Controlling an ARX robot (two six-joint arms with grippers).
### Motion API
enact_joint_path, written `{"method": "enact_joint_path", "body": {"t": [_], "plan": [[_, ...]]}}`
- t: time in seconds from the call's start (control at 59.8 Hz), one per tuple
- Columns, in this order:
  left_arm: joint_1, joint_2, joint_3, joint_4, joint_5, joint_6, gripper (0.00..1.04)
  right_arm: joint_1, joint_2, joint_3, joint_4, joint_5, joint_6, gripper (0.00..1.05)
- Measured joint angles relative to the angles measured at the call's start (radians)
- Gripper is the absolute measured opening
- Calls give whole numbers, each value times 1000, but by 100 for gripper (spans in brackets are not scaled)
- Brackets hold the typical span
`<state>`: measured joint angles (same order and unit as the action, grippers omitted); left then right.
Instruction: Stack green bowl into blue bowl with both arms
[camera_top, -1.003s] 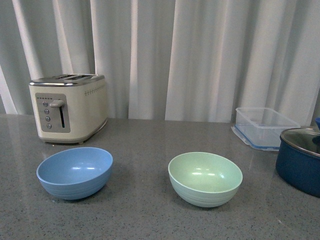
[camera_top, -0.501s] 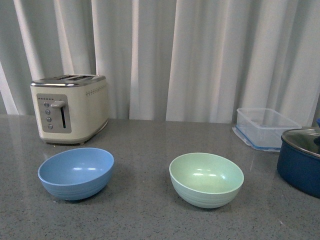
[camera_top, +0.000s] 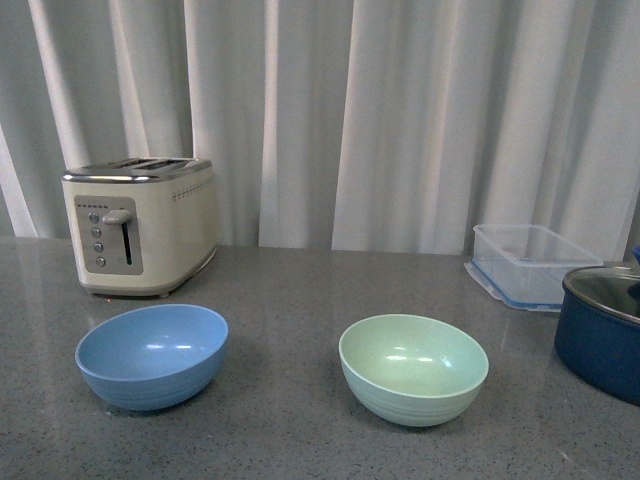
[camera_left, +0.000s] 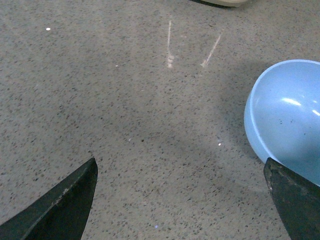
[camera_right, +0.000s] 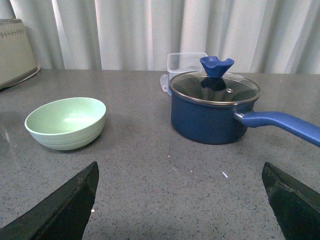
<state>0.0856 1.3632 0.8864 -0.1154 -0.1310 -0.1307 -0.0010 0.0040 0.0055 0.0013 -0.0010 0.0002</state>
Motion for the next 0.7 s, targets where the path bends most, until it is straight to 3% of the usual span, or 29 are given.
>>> {"method": "enact_joint_path", "body": {"t": [0.702], "plan": [[-94,366,238,37,-46,-52,98,0,0,0,0,0,0,95]]}}
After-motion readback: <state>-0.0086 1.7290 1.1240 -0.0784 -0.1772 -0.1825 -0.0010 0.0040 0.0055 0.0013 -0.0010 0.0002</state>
